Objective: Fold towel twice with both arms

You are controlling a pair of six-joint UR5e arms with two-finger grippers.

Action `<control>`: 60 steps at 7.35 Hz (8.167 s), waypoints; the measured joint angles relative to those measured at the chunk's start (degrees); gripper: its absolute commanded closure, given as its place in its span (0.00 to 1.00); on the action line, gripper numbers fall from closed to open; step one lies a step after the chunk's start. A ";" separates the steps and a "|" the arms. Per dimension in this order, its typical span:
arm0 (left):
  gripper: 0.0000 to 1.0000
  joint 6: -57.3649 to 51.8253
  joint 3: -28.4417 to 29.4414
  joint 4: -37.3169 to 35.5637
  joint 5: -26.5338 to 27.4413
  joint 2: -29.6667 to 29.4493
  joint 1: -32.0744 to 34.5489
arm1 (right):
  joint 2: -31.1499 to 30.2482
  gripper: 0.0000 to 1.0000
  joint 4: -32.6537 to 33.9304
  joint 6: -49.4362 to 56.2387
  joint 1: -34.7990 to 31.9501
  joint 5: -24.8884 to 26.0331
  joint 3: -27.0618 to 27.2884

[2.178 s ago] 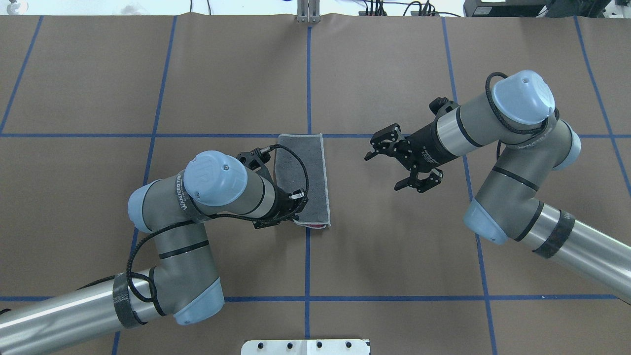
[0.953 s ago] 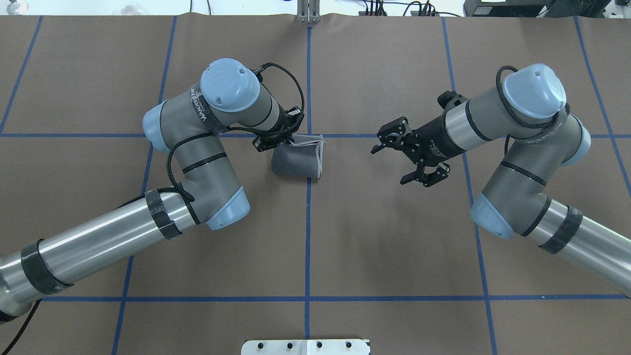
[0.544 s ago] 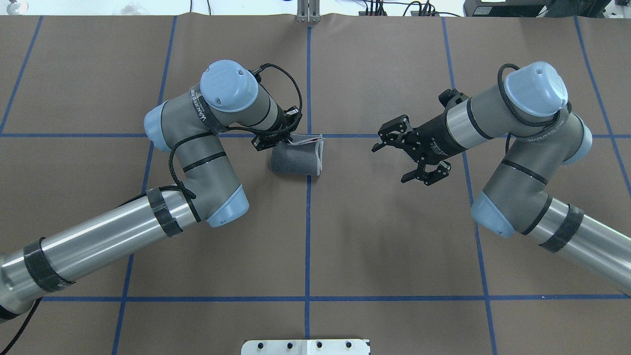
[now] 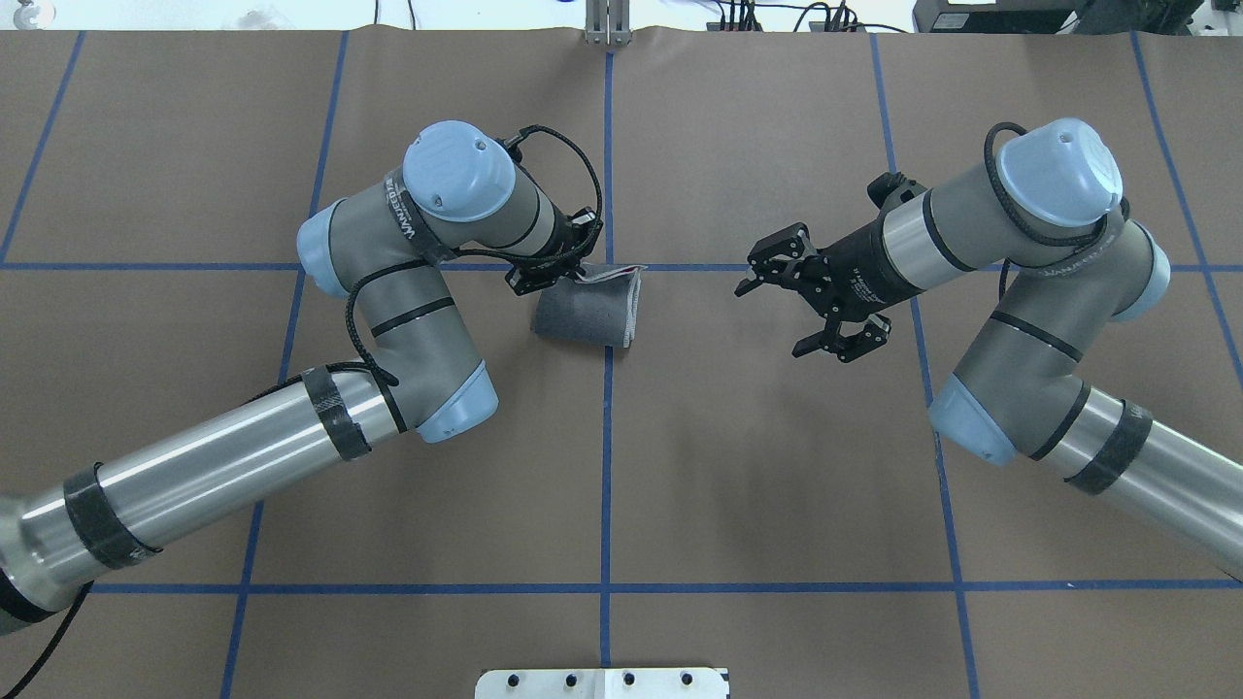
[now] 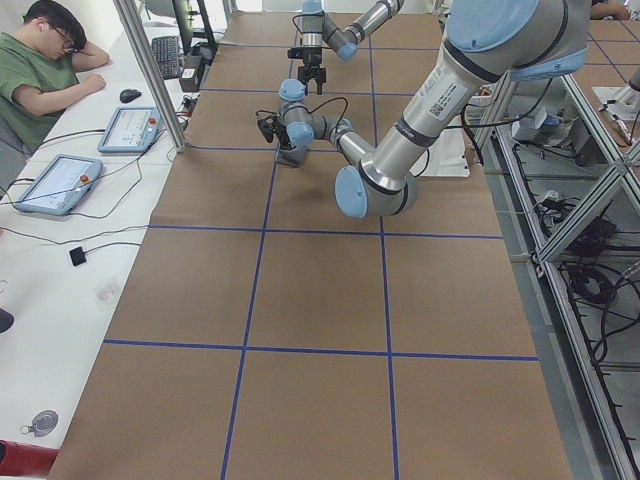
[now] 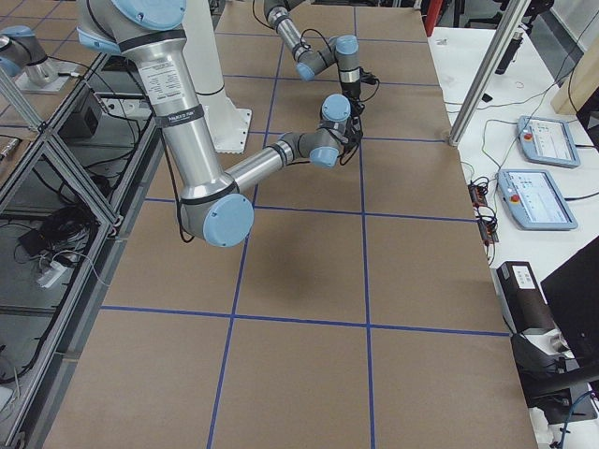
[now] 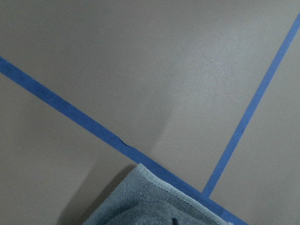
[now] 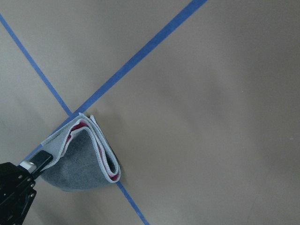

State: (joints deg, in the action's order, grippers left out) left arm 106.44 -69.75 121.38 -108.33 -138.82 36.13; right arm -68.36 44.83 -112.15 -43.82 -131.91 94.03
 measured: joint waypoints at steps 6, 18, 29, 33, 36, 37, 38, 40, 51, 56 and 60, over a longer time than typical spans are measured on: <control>0.00 1.18 1.04 1.82 0.05 -0.39 1.06 | 0.23 0.01 0.00 0.00 -0.11 0.09 -0.07; 0.00 2.14 15.45 13.13 0.10 -6.29 0.92 | -0.07 0.01 -0.02 0.00 -0.52 -0.05 0.13; 0.00 1.41 17.40 13.93 0.19 -6.34 4.48 | 0.01 0.01 0.00 0.00 -0.65 -0.01 -0.15; 0.00 -5.67 11.33 8.04 -10.16 -4.75 14.13 | -0.86 0.01 0.64 3.65 -5.73 -0.39 0.15; 0.00 -14.29 -2.10 2.24 -12.97 5.16 19.85 | -6.87 0.01 5.34 24.50 -12.42 -0.52 -0.63; 0.00 -21.57 -6.79 -0.18 -13.26 9.71 21.66 | -8.53 0.01 10.55 35.31 -15.19 -0.44 -0.75; 0.00 -31.71 -11.79 -5.70 -13.59 13.86 24.12 | -9.45 0.01 17.32 46.63 -18.36 -0.15 -0.79; 0.00 -56.28 -18.99 -23.64 -13.67 17.92 30.53 | -9.99 0.01 33.51 71.04 -25.58 2.68 -0.80; 0.00 -105.16 -18.95 -27.40 -20.88 39.73 53.09 | -20.69 0.01 33.23 107.68 -46.96 -0.80 -7.59; 0.00 -104.24 -30.58 -23.93 -25.37 55.31 53.03 | -26.05 0.01 43.49 107.22 -47.04 -1.84 3.17; 0.00 -104.12 -32.02 -35.21 -25.29 49.13 52.87 | -22.24 0.01 50.86 110.02 -47.01 -2.01 3.65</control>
State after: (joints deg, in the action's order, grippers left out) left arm 2.33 -101.77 86.17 -133.62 -89.69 88.99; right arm -90.60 95.68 -2.12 -90.83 -133.92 97.68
